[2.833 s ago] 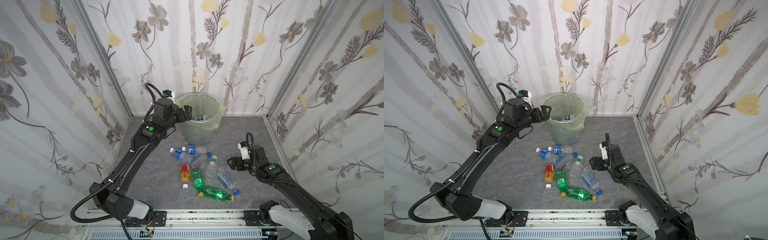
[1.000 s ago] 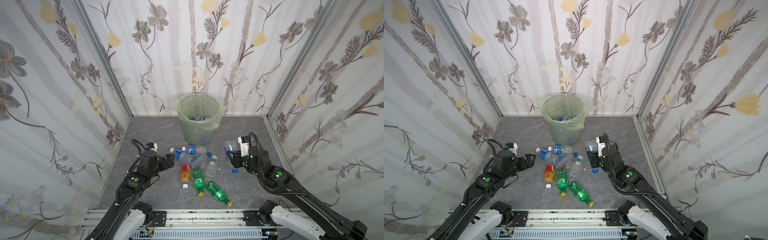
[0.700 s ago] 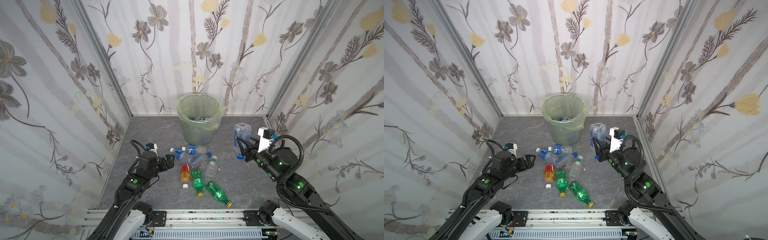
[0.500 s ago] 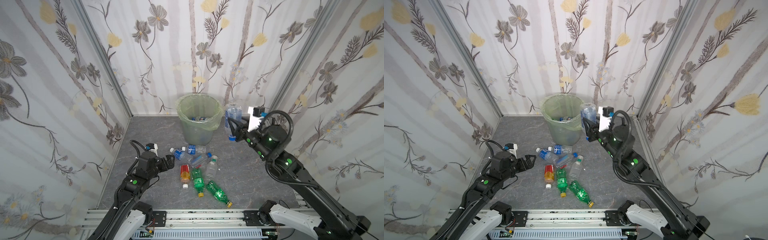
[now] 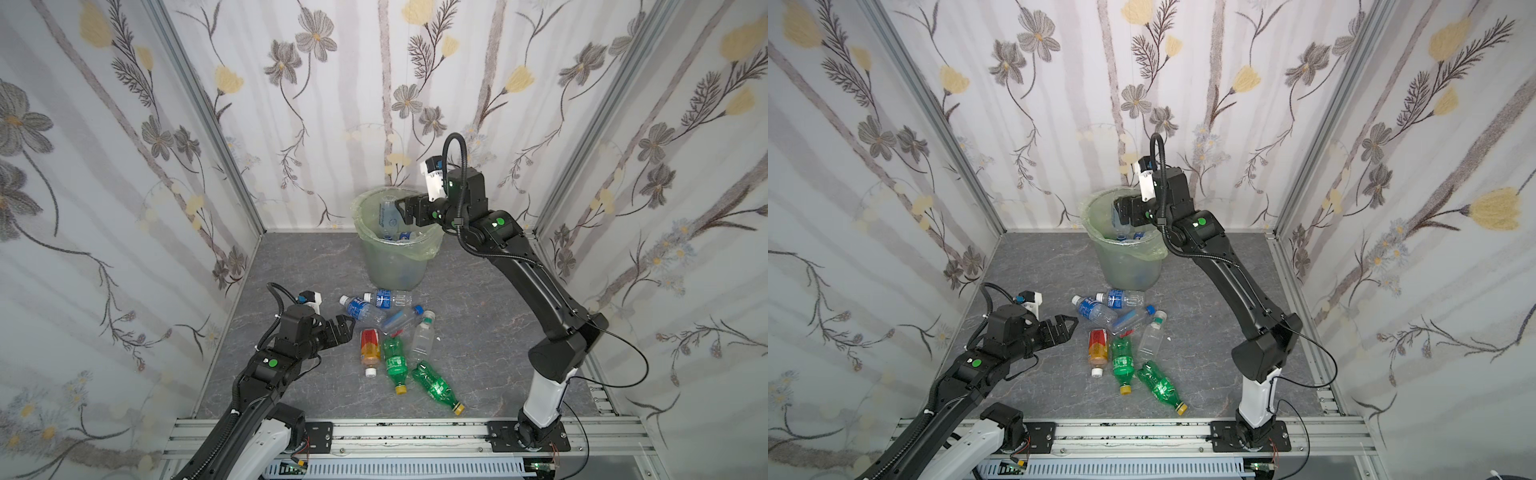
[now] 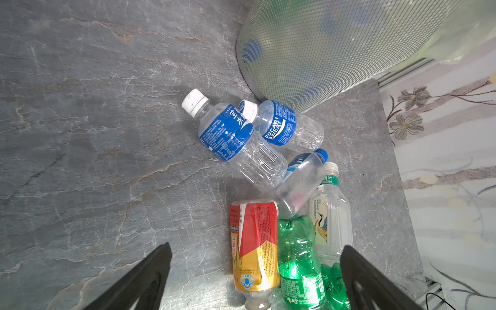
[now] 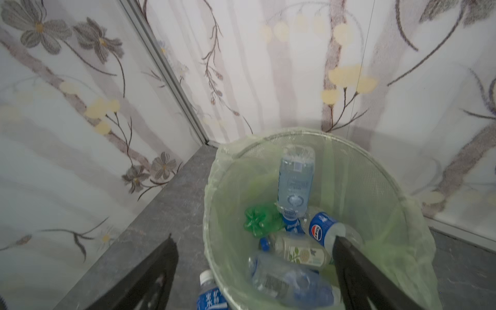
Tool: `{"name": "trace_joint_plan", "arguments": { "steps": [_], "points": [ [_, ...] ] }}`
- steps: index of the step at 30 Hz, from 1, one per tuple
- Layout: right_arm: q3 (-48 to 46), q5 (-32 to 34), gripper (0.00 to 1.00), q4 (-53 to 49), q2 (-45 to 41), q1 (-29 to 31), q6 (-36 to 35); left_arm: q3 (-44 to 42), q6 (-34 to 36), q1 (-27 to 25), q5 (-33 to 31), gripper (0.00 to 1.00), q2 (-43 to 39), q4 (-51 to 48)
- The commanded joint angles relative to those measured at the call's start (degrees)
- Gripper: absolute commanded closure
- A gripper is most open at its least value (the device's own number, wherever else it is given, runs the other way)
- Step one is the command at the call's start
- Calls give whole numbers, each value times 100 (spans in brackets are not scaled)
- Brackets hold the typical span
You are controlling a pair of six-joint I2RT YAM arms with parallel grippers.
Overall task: Throw the plastic bottles in the bin
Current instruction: 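Carry the square clear bottle over the bin and release it with the right gripper, then grasp the red-yellow labelled bottle with the left gripper while the right gripper withdraws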
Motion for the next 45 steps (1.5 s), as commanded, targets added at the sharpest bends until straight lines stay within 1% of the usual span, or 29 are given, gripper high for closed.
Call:
{"name": "trace_joint_plan", "arguments": {
  "steps": [1, 4, 8, 13, 15, 17, 20, 24, 29, 31, 34, 40, 42, 45],
  "points": [
    [-1158, -161, 7, 1032, -827, -10, -72, -14, -11, 4, 209, 0, 104, 149],
    [-2193, -162, 7, 1330, -1521, -28, -74, -13, 15, -23, 318, 0, 237, 153],
    [-3754, -57, 6, 1740, -2594, -94, -10, -45, -78, -159, 267, 1, 394, 158],
    [-5674, 115, 5, 2320, -3825, -240, 360, -176, -299, -560, 138, 4, 522, 215],
    [-6397, 174, 3, 2551, -4309, -344, 588, -241, -412, -760, 130, 5, 599, 282],
    [-6908, 191, 1, 2683, -4697, -453, 782, -319, -504, -929, 149, 6, 721, 365],
    [-7489, 184, 1, 2725, -5095, -597, 940, -379, -599, -1134, 187, 7, 1042, 475],
    [-7788, 159, 1, 2714, -5282, -677, 989, -421, -610, -1341, 143, 9, 1525, 714],
    [-7863, 131, 1, 2714, -5278, -700, 990, -424, -610, -1637, 95, 10, 1969, 1215],
    [-7888, 131, 1, 2741, -5263, -699, 989, -452, -609, -1713, 17, 12, 2132, 1421],
    [-7926, 109, 1, 2771, -5274, -704, 1005, -450, -600, -1786, -210, 16, 2446, 1523],
    [-7997, 113, 1, 2778, -5337, -708, 1007, -423, -697, -1838, -872, 19, 2830, 1642],
    [-8008, 113, 0, 2783, -5367, -708, 1009, -422, -692, -1849, -971, 21, 2900, 1689],
    [-8042, 114, 0, 2776, -5379, -715, 1011, -446, -688, -1849, -1045, 26, 2985, 1727]
  ]
}}
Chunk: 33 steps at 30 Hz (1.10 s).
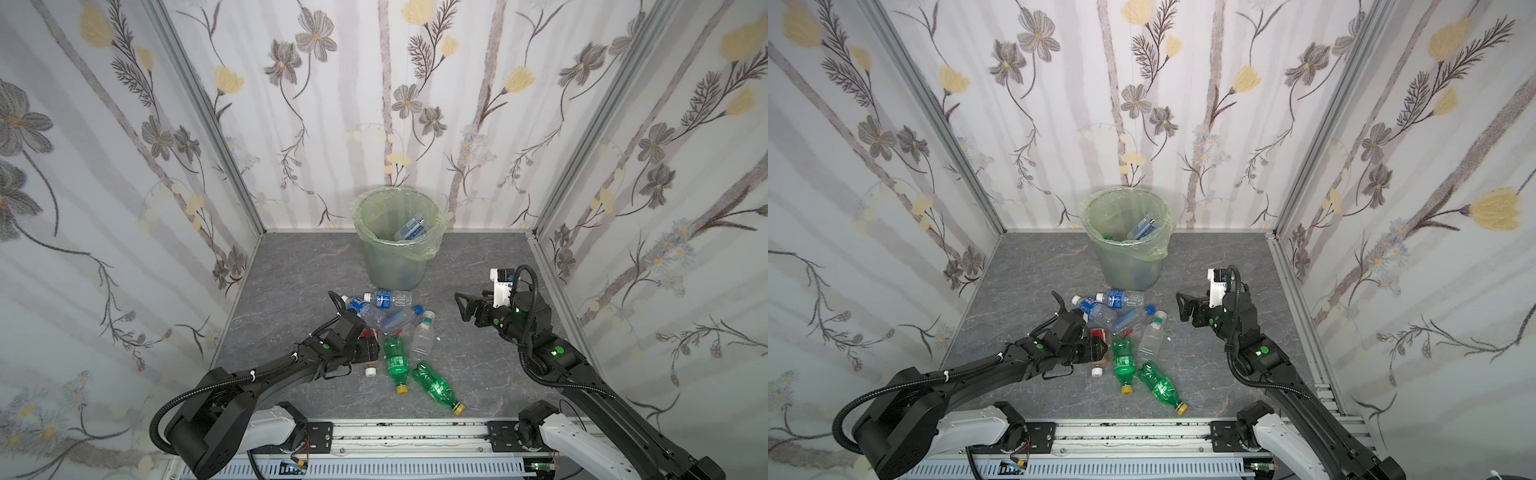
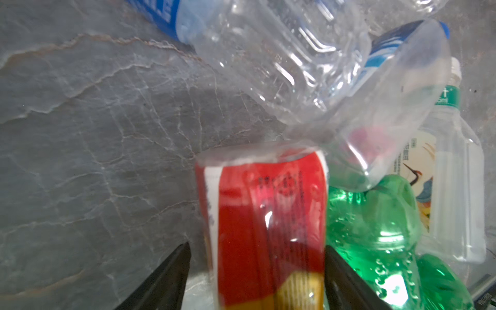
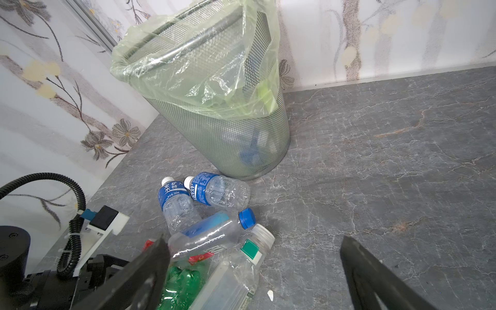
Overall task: Throw the plastic bottles in the bin
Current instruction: 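Grasp the red-yellow labelled bottle with the left gripper while the right gripper withdraws, then lift the red-yellow bottle over the bin and release it with the left gripper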
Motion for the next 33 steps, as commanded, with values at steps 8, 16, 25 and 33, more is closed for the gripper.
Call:
{"name": "trace_joint_plan", "arguments": {
  "steps": [8, 16, 25, 33],
  "points": [
    [-190, -62, 0, 173, -72, -5, 65, -299, -271, -6, -421, 48, -235, 243],
    [-483, -161, 2, -264, -254, -12, 89, -400, -522, -1, -605, 56, -1918, 20],
    [-975, -251, 3, -529, -673, 3, 315, 1436, 93, 84, -1166, 51, -2695, -289],
    [-1029, -246, 7, -968, -992, 130, 485, 6072, 701, 694, -308, 55, 814, -254]
  ]
}}
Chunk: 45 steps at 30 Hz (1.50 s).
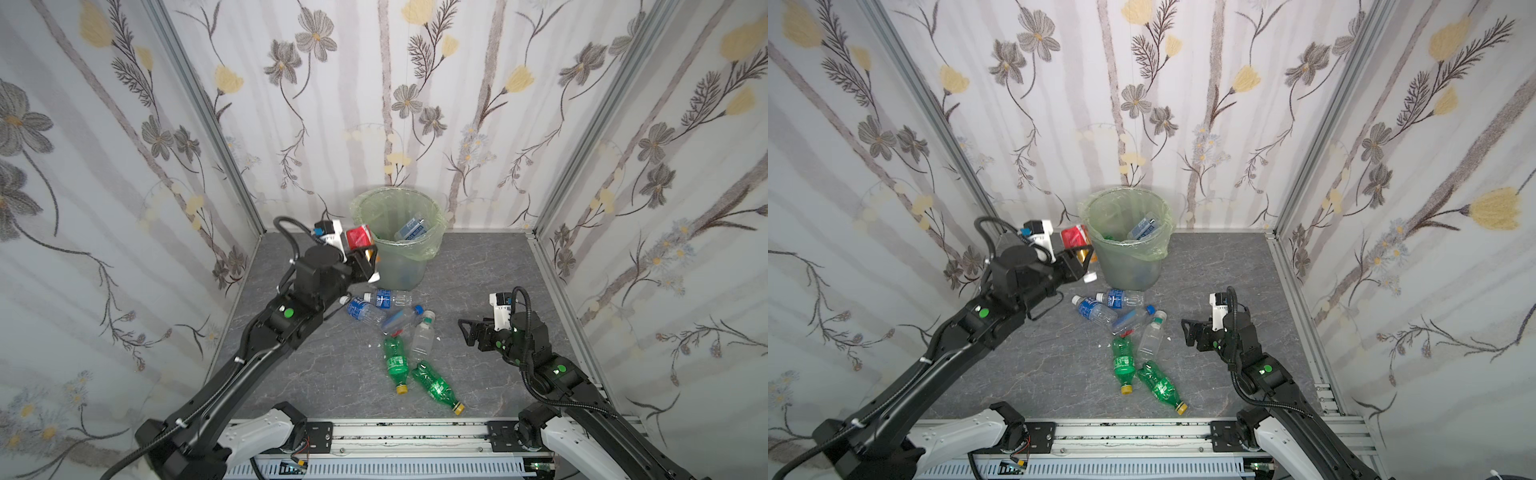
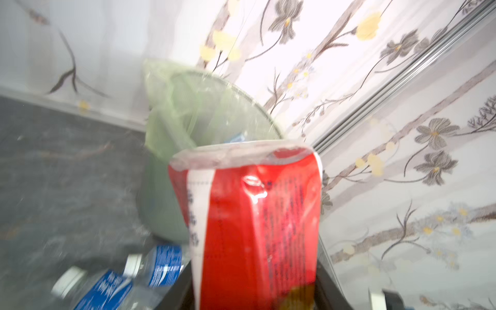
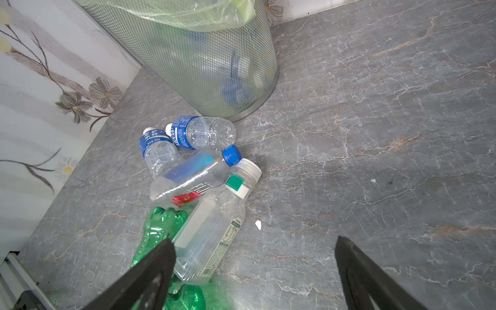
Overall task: Throw the plastic bottles in the bin
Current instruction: 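Lift the red-yellow bottle over the bin and release it with the left gripper, then grasp a near green soda bottle with the right gripper while the left lowers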
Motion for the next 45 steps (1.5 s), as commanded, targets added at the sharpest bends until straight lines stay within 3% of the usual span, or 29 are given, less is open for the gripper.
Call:
{"name": "trace_joint_plan", "arguments": {
  "steps": [1, 3, 4, 5, 7, 12, 21, 32, 38, 45],
  "points": [
    [-84, -61, 7, -136, -103, 73, 179, 1790, 308, 231, 578, 42, 1330, 58],
    [-59, -95, 7, -277, -108, 126, 214, 2852, 326, 406, 763, 10, 2259, -144],
    [-23, -118, 7, -386, -104, 152, 246, 3327, 375, 470, 718, 2, 2635, -387],
    [30, -150, 7, -484, -91, 203, 280, 3651, 380, 519, 637, 0, 2916, -658],
    [110, -199, 7, -617, -73, 328, 338, 3668, 409, 569, 574, 0, 3018, -859],
    [215, -373, 7, -654, 50, 675, 445, 2597, 590, 585, 268, 0, 2309, -851],
    [379, -661, 10, -575, 633, 1225, 624, 165, 868, 687, -9, 0, 495, -842],
    [103, -703, 9, -601, 1290, 2627, 1061, -3018, 520, 1029, 131, 0, -1932, -875],
    [12, -429, 13, -172, 2091, 3020, 1170, -3826, 245, 1061, 308, 0, -2440, -930],
    [26, 143, 18, 308, 2764, 3293, 1429, -4030, 124, 1056, 290, 0, -2700, -939]
  ]
}}
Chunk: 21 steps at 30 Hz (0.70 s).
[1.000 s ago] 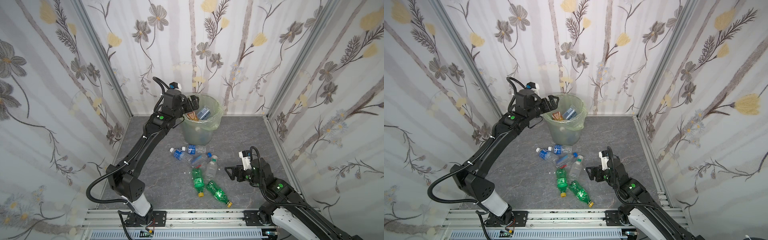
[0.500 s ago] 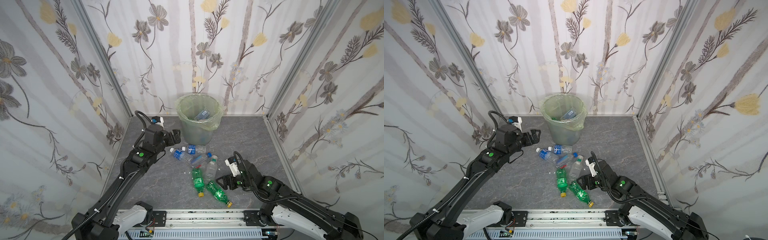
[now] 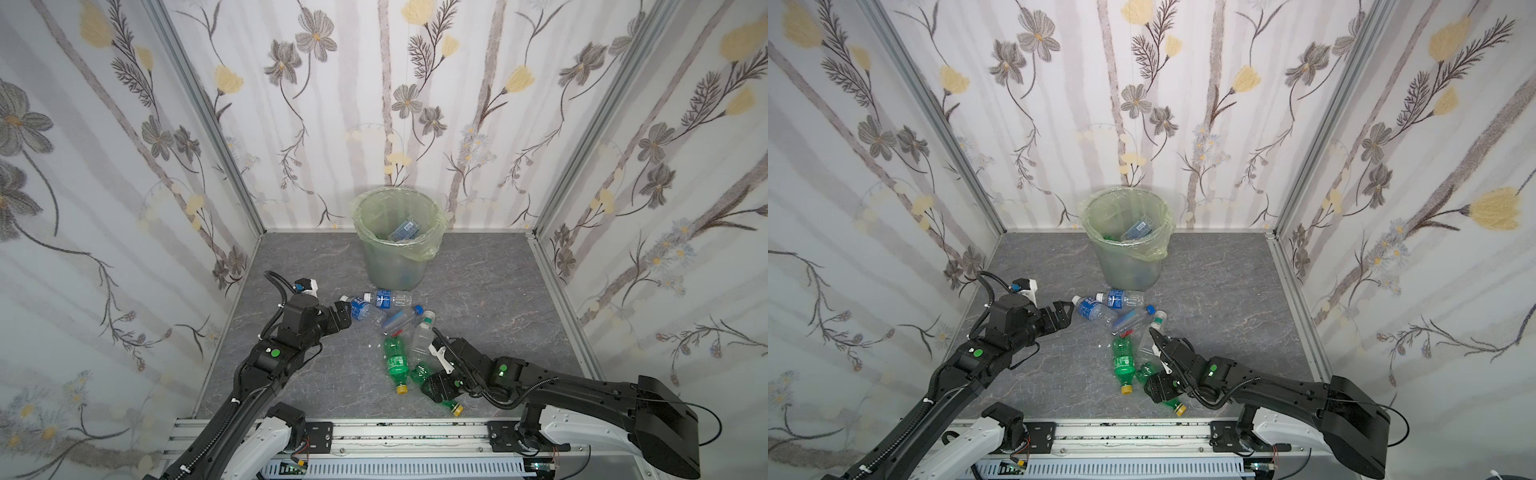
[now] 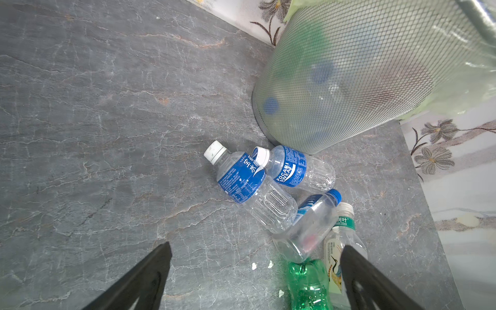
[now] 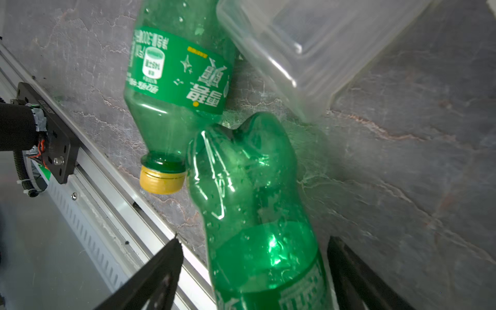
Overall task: Throw the plastic bottles in the bin
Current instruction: 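Grasp a near green soda bottle with the right gripper while the left lowers, then carry the green soda bottle over the bin and release it with the right gripper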
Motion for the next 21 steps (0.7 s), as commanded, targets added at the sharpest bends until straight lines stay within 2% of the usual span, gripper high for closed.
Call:
{"name": "trace_joint_plan", "arguments": {
  "steps": [1, 8, 11, 15, 21],
  "points": [
    [9, 495, 19, 441, 192, 42, 205, -48, -119, 9, 7, 0, -78, 95],
    [-113, 954, 31, 398, 149, 67, 223, -115, -100, 20, 22, 0, -50, 86],
    [-131, 995, 39, 393, -55, 79, 215, -134, -100, 18, 13, 0, -74, 92],
    [-107, 931, 48, 525, -721, 97, 137, -167, -96, 20, 29, 0, -76, 88],
    [171, 1355, 52, 554, -2236, 86, -179, -168, -82, 13, 119, 0, -93, 96]
  ]
}}
